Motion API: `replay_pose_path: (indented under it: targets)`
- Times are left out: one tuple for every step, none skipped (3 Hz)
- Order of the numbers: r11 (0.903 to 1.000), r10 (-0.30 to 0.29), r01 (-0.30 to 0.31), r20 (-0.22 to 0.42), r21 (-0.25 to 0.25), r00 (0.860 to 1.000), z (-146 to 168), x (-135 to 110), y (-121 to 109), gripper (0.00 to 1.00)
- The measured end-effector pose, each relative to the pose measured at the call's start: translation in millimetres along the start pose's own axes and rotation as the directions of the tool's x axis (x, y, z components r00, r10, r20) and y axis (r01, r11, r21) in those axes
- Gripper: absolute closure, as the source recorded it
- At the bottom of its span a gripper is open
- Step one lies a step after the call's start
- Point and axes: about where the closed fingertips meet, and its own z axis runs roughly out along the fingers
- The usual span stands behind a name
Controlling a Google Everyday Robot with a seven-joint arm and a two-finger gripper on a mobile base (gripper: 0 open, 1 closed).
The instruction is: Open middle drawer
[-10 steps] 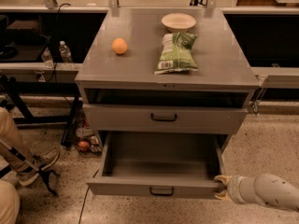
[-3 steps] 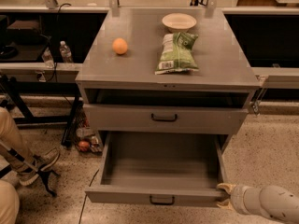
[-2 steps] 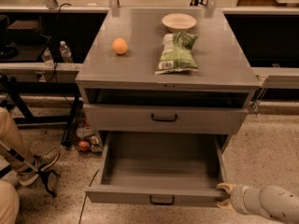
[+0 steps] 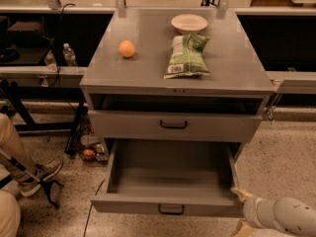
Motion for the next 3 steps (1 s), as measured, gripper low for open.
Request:
replay_pose_path:
  targets:
    - [1.0,0.0,0.0,0.0,0.0,1.0,0.2,-1.0,0.7,0.0]
    - [0.9987,0.014,-0.014,0.011,0.05,1.0,-22.7,11.1,-11.4,0.0]
    - [0.9876,0.022,-0.029,0.05,0.154,0.999,-69.2,28.4,-36.2,0.0]
